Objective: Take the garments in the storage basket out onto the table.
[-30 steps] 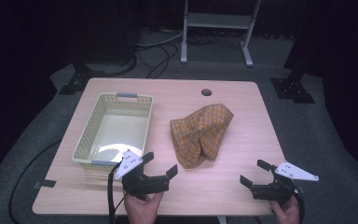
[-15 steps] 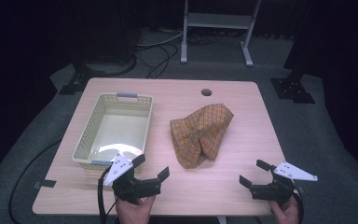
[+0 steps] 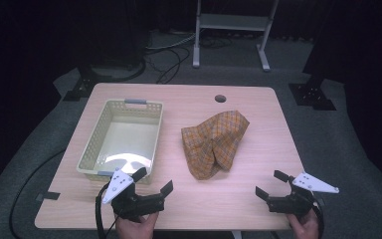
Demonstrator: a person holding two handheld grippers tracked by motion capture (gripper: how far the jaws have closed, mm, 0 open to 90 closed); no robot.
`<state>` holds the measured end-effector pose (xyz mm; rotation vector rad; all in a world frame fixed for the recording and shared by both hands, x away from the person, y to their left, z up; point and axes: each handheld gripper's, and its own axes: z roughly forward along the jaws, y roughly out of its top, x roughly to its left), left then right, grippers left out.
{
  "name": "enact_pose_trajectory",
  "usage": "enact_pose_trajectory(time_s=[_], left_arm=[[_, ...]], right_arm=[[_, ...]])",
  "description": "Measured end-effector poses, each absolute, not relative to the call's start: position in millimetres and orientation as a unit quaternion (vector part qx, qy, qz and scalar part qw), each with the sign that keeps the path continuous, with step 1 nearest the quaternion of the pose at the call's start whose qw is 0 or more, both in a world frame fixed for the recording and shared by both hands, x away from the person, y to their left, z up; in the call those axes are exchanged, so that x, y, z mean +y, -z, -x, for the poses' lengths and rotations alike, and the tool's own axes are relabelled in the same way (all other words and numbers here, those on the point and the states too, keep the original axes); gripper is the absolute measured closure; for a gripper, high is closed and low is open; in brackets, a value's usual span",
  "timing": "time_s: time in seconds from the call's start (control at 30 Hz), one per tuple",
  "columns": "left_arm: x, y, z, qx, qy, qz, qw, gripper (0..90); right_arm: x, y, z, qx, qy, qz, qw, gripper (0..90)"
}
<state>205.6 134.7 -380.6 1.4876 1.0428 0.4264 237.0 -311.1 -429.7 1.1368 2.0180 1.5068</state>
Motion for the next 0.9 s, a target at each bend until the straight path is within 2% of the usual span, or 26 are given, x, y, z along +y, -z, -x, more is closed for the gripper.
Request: enact_pose_trajectory(time_s=[0.9], left_arm=[[166.3, 384.8, -189.3, 0.476, -0.211, -0.618, 0.588, 2.1]], right_arm=[[-309.3, 429.6, -236.5, 0.718, -0.535, -0.403, 0.19, 2.8]])
